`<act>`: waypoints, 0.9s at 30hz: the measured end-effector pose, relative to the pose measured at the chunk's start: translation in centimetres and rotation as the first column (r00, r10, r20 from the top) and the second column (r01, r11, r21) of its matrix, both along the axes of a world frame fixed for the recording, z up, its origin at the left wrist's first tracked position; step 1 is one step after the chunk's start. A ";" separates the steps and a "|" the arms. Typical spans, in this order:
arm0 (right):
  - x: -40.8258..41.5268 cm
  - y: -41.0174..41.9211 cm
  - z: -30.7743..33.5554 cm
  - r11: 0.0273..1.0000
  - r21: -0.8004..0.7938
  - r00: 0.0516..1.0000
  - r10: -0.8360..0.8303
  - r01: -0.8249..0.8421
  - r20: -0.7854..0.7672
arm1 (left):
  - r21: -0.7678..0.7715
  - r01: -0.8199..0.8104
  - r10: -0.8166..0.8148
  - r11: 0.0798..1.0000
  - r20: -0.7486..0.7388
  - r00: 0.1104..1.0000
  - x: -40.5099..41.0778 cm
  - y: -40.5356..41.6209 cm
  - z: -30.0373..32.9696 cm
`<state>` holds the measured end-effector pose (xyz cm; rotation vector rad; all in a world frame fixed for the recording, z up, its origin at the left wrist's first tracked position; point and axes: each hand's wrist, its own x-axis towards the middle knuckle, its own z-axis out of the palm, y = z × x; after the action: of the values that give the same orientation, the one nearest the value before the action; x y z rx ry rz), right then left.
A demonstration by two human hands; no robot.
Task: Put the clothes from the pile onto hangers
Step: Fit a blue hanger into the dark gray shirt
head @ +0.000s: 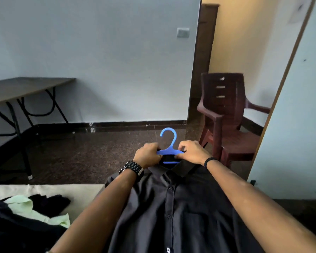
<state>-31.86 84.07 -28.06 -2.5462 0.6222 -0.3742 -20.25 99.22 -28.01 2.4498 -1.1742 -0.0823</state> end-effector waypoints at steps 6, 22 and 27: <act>-4.0 0.8 13.3 0.995 -0.097 0.964 -0.011 0.038 0.265 | -0.227 0.124 -0.120 0.966 0.033 0.992 -2.4 0.9 14.8; -24.3 3.8 38.7 0.929 0.218 0.867 0.169 -0.299 0.468 | -0.671 0.388 -0.145 0.632 0.389 0.910 -16.3 2.3 37.7; -28.2 3.9 41.4 0.977 -0.191 0.979 -0.053 0.092 0.199 | -0.486 0.361 0.253 0.796 0.808 0.532 -20.1 0.8 38.5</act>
<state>-60.03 87.95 13.32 -2.6362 0.6333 -0.7334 -40.33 100.00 10.46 1.7781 -1.3216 1.4409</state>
